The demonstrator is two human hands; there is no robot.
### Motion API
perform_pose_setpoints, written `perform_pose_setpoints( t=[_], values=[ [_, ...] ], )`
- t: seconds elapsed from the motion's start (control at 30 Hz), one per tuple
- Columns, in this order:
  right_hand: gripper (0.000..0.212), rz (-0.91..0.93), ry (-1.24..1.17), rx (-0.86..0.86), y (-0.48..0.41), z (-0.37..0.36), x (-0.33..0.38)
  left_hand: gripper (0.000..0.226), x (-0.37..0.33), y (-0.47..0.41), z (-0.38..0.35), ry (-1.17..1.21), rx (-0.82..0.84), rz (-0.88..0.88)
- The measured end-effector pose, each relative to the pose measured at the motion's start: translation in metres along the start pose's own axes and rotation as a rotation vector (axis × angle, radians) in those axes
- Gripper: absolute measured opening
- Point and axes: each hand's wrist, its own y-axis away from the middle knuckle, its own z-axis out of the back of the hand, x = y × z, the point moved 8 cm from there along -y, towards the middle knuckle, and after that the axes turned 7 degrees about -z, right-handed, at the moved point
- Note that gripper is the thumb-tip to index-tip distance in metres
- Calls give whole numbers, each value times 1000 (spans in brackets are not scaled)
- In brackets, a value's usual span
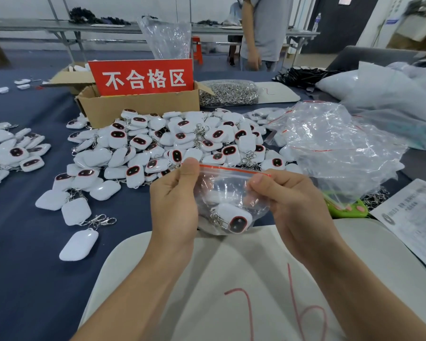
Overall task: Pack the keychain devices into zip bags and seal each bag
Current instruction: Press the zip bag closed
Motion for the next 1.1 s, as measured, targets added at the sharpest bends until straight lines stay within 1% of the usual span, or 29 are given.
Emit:
perform_pose_setpoints(
  t=[0.1,0.2,0.27,0.3,0.4,0.47,0.5,0.57,0.67,0.7,0.8,0.87,0.93,0.97,1.03,1.1],
  values=[
    [17,28,4,-90,-2,7,0,31,0,2,-4,-19,57,1],
    [23,62,49,-107,-3,9,2,18,-2,-1,-8,-77,142,-57],
    [16,76,66,-36,-3,5,5,14,-2,-2,-7,-75,141,-69],
    [11,67,86,36,-1,-2,5,14,-2,-2,-6,-59,123,-65],
    [35,81,242,259,5,-24,-1,20,0,0,-7,-11,117,-46],
    [39,116,289,362,8,-35,-3,28,2,2,-7,-7,111,-28],
    [38,127,302,362,8,-36,-3,30,3,2,-7,-12,105,-26],
    [33,176,350,247,4,-29,1,32,3,1,-7,-7,103,-29],
    [25,231,357,-5,-1,-10,7,35,4,0,-15,-25,228,-81],
    [23,239,353,-92,-3,-1,10,35,7,1,-16,-71,260,-90],
    [30,263,307,-333,-6,35,23,44,14,1,-16,-316,301,-112],
    [32,261,222,-463,-2,59,37,43,10,5,-18,-527,342,-225],
    [38,206,112,-597,2,88,46,45,3,16,-30,-744,417,-411],
    [40,176,62,-654,4,102,49,45,0,24,-40,-811,456,-494],
    [37,125,6,-736,8,129,55,47,-1,35,-64,-863,520,-577],
    [36,76,3,-785,9,151,61,47,-3,34,-92,-907,562,-603]
  ],
)
